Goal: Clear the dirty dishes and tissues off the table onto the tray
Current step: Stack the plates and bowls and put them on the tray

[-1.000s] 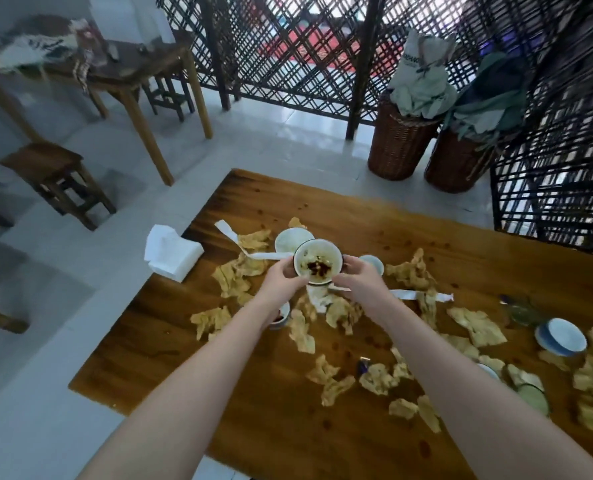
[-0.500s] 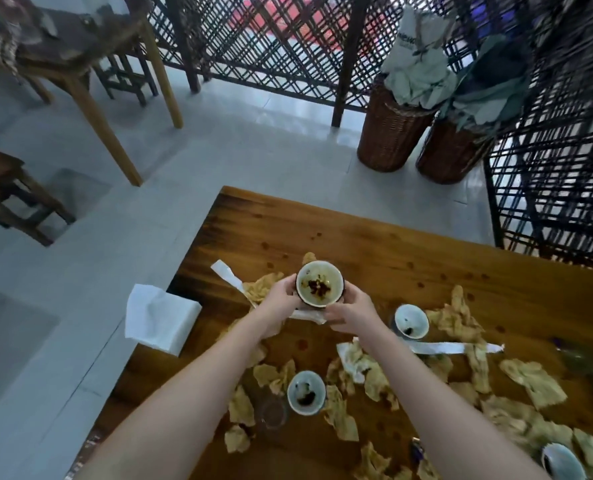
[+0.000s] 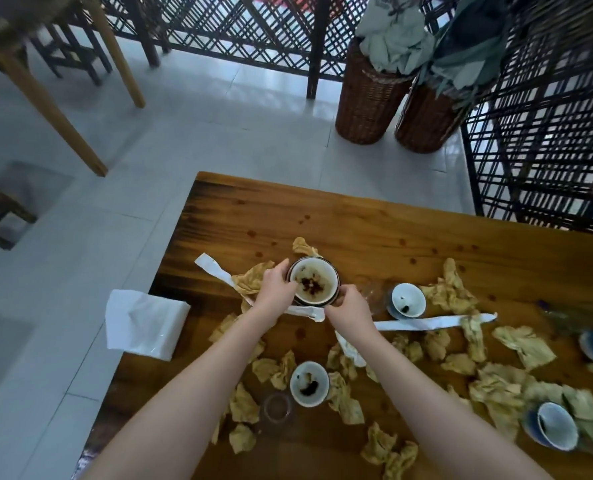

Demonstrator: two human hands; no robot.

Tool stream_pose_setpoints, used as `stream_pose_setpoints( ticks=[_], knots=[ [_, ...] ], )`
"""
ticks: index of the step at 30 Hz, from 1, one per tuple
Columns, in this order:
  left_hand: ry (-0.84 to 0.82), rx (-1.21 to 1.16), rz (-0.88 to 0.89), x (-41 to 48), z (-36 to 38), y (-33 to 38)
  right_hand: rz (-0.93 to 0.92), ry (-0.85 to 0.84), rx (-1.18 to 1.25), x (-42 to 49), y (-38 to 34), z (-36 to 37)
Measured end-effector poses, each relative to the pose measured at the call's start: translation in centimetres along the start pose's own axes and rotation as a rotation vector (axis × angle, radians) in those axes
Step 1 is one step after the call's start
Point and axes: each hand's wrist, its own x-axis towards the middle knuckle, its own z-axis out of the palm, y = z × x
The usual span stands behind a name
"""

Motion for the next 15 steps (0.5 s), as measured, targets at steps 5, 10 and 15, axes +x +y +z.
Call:
stream_pose_setpoints(
  ticks=[5, 10, 15],
  knots=[
    [-0.028, -0.040, -0.050, 0.6, -0.4, 0.0, 0.106, -0.044, 0.011, 0.1, 1.1, 0.5],
    [-0.137, -0.083, -0.052, 0.9, -0.6, -0.9, 0.051, -0.076, 0.282, 0.7, 1.3, 1.2],
    [-0.153, -0.245, -0.064, 0.3, -0.3, -1.5, 0.024, -0.043, 0.392, 0.8, 1.9, 1.9]
  ],
)
